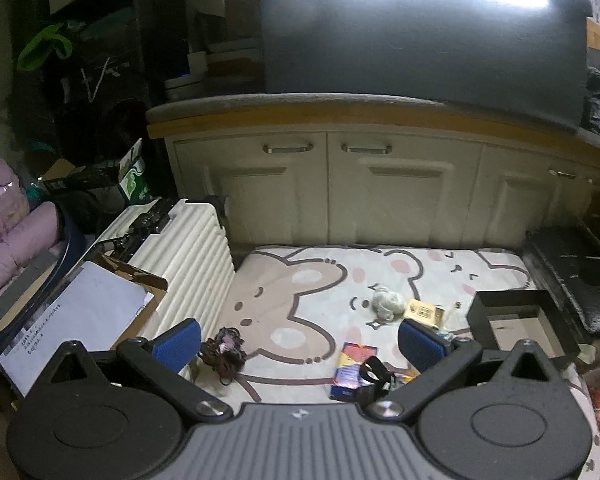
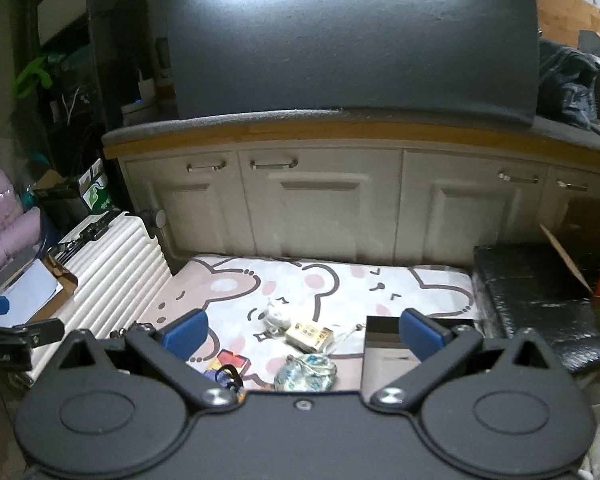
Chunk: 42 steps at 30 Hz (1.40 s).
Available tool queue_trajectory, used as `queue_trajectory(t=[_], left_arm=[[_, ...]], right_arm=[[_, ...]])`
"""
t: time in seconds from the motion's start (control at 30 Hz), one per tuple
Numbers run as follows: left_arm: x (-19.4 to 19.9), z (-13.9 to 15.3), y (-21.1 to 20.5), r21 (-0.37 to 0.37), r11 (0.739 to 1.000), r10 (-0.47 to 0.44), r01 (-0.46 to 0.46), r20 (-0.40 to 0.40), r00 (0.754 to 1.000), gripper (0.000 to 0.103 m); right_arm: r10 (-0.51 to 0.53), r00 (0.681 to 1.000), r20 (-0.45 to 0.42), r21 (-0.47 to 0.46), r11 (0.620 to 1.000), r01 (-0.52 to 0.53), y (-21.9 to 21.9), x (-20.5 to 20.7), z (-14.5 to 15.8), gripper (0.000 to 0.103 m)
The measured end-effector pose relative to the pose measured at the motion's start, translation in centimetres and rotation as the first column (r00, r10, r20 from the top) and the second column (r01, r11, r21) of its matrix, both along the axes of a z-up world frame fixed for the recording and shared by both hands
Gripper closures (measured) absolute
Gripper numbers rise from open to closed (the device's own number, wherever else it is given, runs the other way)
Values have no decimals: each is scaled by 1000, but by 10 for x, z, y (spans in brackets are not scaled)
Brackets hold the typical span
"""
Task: Organize objects
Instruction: 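Move right tool toward yellow headlamp while left tool approaches braided rope bundle, then close right tool on yellow headlamp while left tool grasps braided rope bundle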
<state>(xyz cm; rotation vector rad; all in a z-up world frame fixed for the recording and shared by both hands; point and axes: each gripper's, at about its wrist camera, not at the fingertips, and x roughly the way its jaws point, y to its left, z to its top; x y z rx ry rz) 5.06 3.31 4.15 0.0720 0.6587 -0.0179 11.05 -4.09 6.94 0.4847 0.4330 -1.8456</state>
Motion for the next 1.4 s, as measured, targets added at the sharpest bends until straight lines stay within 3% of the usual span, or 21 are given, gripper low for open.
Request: queue_trajectory(t=[0.37,0.77,1.0,1.27,1.4], left_arm=[[35,-63,8,-13,1000,4,-4,-59,998,0],[55,-156,-3,-15,998,-61,59,-186,981,0],[59,-196,-11,-69,993,-106,91,-250,962,0],[57,-238,-24,-102,982,-185,161,-311,932,0],[56,-253,-28,-106,976,-213,188,-323,922,0]], right_arm=[[37,999,-25,-41,998,-38,-49,-16,-62,0],[133,988,-77,101,987,-125,-86,-32,-144,0],[241,969,-59,197,954,-226,-104,-35,-175,0],[306,947,-94,342,904,-258,-125,-32,-207,0],[365,926,-95,406,864,-299,-132,-24,-223,9]])
